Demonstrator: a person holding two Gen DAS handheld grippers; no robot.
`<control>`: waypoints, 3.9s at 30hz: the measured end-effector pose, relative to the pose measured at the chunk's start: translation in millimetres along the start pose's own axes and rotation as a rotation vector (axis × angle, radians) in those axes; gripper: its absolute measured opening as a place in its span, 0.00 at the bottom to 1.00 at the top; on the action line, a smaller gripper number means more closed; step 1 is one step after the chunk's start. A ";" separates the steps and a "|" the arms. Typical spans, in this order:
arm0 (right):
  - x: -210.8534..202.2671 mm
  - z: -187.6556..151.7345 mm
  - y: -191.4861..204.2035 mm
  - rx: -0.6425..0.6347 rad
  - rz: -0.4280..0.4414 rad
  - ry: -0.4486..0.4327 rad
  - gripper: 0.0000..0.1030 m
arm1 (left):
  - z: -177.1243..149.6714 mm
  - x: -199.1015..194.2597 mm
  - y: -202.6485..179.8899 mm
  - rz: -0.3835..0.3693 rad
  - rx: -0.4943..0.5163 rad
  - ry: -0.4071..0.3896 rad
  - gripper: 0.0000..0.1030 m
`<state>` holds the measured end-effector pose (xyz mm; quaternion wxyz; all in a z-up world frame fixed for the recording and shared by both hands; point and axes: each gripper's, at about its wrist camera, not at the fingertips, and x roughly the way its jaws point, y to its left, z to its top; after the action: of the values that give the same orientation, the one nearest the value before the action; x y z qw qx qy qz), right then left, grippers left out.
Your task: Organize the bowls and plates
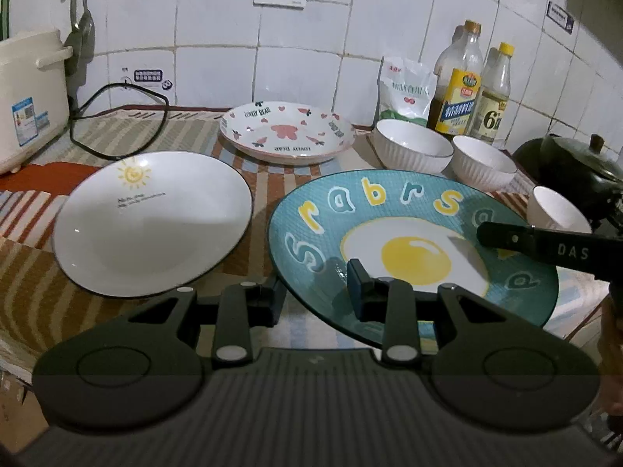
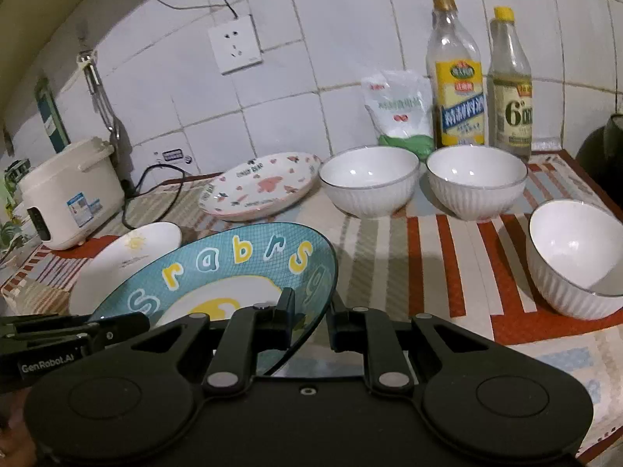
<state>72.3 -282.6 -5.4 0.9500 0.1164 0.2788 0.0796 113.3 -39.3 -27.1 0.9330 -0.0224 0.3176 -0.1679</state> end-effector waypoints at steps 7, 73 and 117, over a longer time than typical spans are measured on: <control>-15.9 14.9 28.9 -0.015 0.034 -0.027 0.20 | 12.5 -33.7 15.9 0.012 -0.009 -0.037 0.31; 187.0 63.7 141.4 -0.105 0.295 0.496 0.32 | 35.0 20.9 182.7 0.198 -0.104 0.094 0.30; 13.9 72.9 124.5 -0.283 0.153 0.101 0.42 | 58.3 -69.1 123.2 0.182 0.080 0.044 0.60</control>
<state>113.0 -172.9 80.2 0.9328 -0.0019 0.3026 0.1960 133.8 95.6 41.4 0.9373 0.0473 0.3318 -0.0954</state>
